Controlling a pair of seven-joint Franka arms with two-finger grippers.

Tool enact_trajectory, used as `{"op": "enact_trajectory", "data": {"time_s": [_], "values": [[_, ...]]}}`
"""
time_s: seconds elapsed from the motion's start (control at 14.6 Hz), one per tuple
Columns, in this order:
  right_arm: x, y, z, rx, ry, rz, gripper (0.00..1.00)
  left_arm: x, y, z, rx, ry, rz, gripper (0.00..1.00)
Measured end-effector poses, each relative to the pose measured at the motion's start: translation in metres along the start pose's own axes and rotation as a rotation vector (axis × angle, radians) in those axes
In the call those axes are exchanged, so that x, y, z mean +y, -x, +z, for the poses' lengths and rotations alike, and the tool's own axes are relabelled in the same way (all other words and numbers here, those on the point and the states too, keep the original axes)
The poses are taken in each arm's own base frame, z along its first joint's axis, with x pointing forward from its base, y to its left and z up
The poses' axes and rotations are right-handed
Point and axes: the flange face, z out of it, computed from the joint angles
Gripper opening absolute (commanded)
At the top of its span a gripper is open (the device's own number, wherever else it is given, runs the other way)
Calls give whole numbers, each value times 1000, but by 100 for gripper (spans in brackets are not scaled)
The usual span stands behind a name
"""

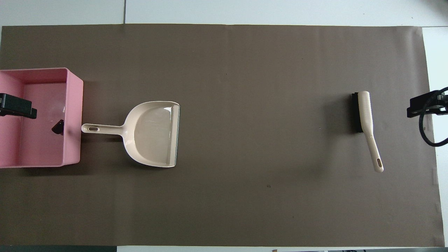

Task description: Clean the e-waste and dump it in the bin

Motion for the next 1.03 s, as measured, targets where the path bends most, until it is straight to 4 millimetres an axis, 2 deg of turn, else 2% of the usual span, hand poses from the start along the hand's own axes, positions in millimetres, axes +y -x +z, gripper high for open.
{"op": "enact_trajectory", "data": {"time_s": [1.03], "values": [[-6,-3,5,15,-31,-77,99,6,1,2,-12,0,36,99]]}}
